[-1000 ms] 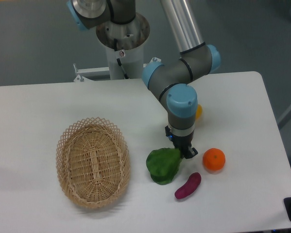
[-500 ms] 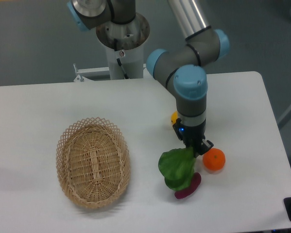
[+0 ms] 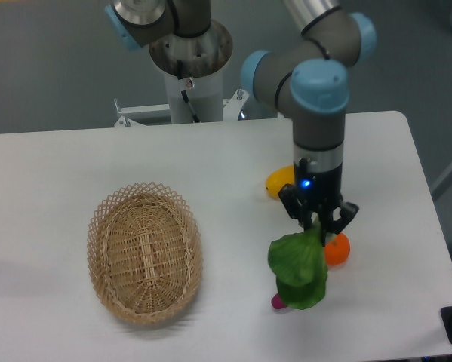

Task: Pick up the green vegetable from the table
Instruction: 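Lift the bok choy up off the table with the gripper, then hold the bok choy raised above the table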

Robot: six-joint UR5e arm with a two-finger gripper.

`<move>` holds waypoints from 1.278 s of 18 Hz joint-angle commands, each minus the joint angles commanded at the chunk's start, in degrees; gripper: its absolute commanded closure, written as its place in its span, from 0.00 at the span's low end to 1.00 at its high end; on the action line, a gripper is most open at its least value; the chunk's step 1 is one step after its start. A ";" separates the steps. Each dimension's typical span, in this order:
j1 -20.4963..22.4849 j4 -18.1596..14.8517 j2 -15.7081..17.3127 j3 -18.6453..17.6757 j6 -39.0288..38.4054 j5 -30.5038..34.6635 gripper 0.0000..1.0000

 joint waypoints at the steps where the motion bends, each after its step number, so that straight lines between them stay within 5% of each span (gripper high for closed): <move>1: 0.09 0.00 0.00 0.53 -0.45 -0.01 0.64; 23: 0.53 0.00 0.00 1.59 -0.01 -0.10 0.65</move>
